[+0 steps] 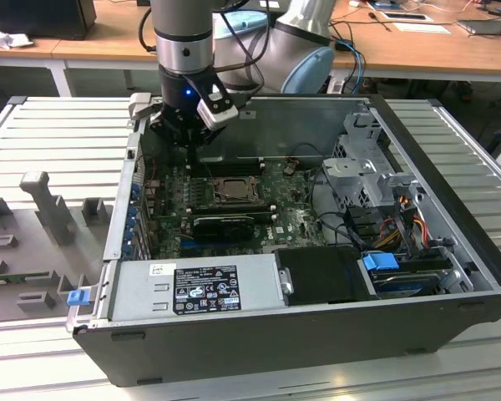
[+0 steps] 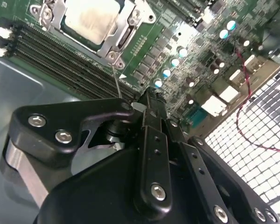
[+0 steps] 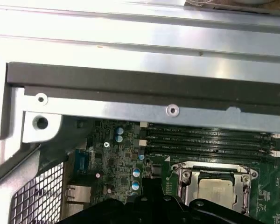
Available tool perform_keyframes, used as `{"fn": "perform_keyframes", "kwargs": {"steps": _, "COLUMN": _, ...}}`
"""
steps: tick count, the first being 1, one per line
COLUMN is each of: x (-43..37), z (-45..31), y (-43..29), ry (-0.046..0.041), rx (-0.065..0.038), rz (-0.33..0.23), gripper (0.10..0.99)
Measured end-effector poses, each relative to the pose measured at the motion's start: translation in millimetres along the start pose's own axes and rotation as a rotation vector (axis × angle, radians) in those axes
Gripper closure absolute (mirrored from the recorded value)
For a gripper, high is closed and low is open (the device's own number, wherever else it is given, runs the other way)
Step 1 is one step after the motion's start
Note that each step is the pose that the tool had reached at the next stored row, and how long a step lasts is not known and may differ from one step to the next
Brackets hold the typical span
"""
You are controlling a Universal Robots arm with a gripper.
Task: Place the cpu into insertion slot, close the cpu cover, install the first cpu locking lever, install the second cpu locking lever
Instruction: 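Install the first cpu locking lever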
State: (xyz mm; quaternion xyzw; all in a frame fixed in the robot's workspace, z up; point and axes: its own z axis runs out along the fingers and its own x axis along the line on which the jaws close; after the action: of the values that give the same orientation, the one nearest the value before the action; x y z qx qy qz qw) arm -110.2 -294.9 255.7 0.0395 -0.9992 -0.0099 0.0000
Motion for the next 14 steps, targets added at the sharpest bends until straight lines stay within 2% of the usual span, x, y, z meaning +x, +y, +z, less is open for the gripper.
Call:
{"fn": "perform_keyframes", "kwargs": {"steps": 4, "x": -4.0, "z": 0.1, "y": 3.9, "ry": 0.0, "rx": 0.0, "rz": 0.0, "gripper": 0.98}}
{"fn": "perform_keyframes", "kwargs": {"steps": 9, "x": -20.5, "z": 0.1, "y": 5.1, "ry": 0.0007, "rx": 0.0, "rz": 0.0, "gripper": 0.98}}
{"fn": "perform_keyframes", "kwargs": {"steps": 14, "x": -28.2, "z": 0.5, "y": 4.6, "ry": 0.0009, "rx": 0.0, "rz": 0.0, "gripper": 0.98}}
